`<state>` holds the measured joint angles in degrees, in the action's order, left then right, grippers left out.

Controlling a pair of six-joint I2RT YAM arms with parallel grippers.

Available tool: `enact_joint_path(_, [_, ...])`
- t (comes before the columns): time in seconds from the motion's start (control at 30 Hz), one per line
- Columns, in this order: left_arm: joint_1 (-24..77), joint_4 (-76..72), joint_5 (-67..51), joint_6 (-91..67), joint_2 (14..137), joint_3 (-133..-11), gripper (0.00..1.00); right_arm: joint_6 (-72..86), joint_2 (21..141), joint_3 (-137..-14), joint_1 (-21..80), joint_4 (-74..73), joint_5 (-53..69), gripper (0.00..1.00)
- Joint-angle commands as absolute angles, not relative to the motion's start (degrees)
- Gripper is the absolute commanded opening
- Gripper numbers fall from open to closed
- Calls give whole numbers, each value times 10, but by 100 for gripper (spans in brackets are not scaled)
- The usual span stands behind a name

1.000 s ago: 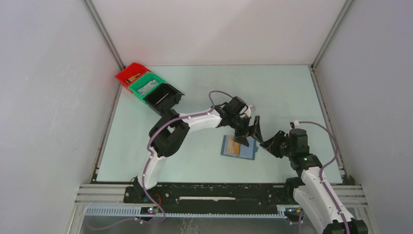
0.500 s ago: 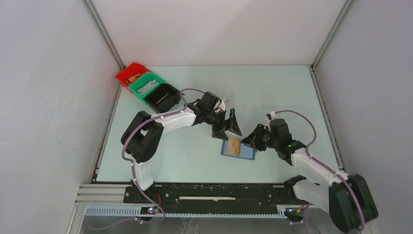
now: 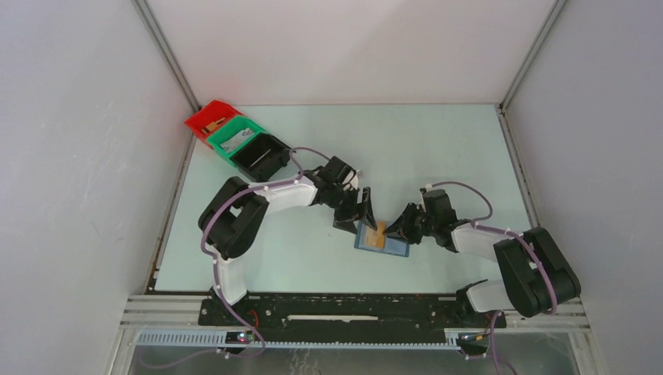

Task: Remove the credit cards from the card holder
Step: Remove the credit card from the card holder.

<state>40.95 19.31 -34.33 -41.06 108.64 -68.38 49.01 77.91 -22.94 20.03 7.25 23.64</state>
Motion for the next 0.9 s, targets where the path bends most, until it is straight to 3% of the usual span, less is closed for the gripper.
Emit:
enact_joint_path(0.0, [409, 229, -281, -372, 1094, -691, 75, 501, 812, -237, 193, 128, 256, 31])
enact_joint_path(0.13, [413, 227, -273, -370, 1109, -692, 68, 512, 834, -236, 192, 156, 274, 31])
enact_joint_path(0.3, [423, 240, -246, -363, 1126, -699, 66, 530, 840, -226, 190, 179, 287, 30])
enact_joint_path(0.57, [426, 245, -207, -378, 1138, -692, 59, 532, 835, -218, 183, 184, 298, 12])
enact_joint_path(0.77, [427, 224, -209, -389, 1145, -681, 54, 545, 832, -217, 185, 200, 318, 21])
enact_joint_path(0.87, [427, 219, -213, -390, 1149, -679, 47, 542, 840, -217, 186, 202, 317, 22])
